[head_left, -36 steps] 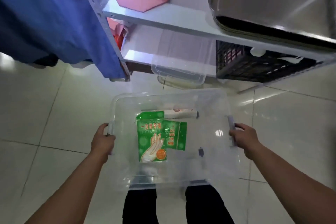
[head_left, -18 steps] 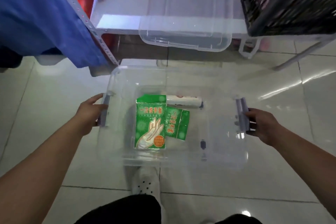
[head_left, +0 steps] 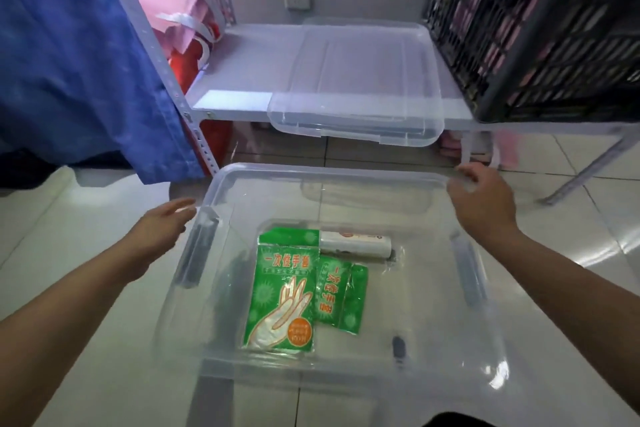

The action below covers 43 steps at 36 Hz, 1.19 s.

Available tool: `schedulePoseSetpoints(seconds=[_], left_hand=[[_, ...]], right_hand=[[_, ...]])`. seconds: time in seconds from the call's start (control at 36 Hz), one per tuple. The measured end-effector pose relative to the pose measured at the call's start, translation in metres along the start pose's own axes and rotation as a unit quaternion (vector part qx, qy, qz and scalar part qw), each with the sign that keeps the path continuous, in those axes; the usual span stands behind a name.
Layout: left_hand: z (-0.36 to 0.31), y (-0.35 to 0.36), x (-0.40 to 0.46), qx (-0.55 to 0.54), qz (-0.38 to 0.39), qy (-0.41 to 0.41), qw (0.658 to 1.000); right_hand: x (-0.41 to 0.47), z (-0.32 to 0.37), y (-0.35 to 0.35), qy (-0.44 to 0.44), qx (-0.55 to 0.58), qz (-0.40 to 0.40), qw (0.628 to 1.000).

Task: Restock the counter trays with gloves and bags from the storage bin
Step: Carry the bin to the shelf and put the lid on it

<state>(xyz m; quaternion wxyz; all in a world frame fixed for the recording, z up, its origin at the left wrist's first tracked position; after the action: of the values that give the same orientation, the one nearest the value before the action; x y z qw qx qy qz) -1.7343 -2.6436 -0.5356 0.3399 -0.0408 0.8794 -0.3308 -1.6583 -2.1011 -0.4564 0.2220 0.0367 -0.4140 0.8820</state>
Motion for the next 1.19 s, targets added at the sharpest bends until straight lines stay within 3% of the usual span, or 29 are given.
schedulePoseSetpoints(seconds=[0.11, 0.17, 0.22, 0.31, 0.39, 0.5, 0.69, 0.89, 0.97, 1.06, 1.14, 1.19], left_hand=[[-0.033, 0.016, -0.036, 0.225, -0.027, 0.065, 0.972], [-0.046, 0.027, -0.052, 0.355, -0.050, 0.111, 0.927], [-0.057, 0.038, -0.071, 0.405, -0.066, 0.151, 0.899], [-0.060, 0.051, -0.097, 0.367, -0.070, 0.183, 0.909], [-0.047, 0.056, -0.113, 0.358, -0.086, 0.205, 0.907], [-0.021, 0.035, -0.113, 0.298, -0.111, 0.151, 0.936], [-0.029, 0.011, -0.112, 0.201, -0.120, 0.110, 0.966], [-0.081, -0.004, -0.132, 0.100, -0.082, 0.106, 0.986], [-0.103, -0.018, -0.143, -0.044, -0.044, 0.089, 0.994], [-0.119, -0.037, -0.151, -0.219, -0.016, 0.076, 0.973], [-0.130, -0.047, -0.154, -0.320, 0.030, 0.066, 0.945], [-0.146, -0.056, -0.168, -0.353, 0.073, 0.113, 0.926]], right_hand=[[0.036, 0.089, 0.056, -0.129, -0.102, 0.105, 0.981], [0.051, 0.115, 0.085, -0.151, -0.170, 0.165, 0.960], [0.065, 0.127, 0.111, -0.136, -0.206, 0.221, 0.943], [0.079, 0.133, 0.131, -0.129, -0.273, 0.234, 0.924], [0.083, 0.139, 0.133, -0.169, -0.338, 0.173, 0.910], [0.065, 0.140, 0.133, -0.231, -0.381, 0.144, 0.884], [0.049, 0.191, 0.067, -0.342, -0.319, 0.092, 0.879], [0.041, 0.260, -0.084, -0.402, -0.172, 0.011, 0.899], [0.026, 0.260, -0.146, -0.383, -0.021, -0.013, 0.924], [0.024, 0.235, -0.200, -0.316, 0.180, -0.015, 0.932], [0.019, 0.209, -0.235, -0.268, 0.399, 0.028, 0.876], [0.017, 0.179, -0.244, -0.202, 0.530, 0.048, 0.822]])
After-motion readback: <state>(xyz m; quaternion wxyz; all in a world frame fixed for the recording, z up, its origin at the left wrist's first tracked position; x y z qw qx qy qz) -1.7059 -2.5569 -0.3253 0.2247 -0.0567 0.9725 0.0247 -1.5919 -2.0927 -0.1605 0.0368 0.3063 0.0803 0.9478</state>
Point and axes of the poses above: each hand's wrist, its own x-axis towards the middle knuckle, its own y-axis out of the palm, z = x × y, the point moved 10 cm from there along x, towards the middle knuckle, and after that the axes turned 12 degrees about -y, right-handed, at the moved point
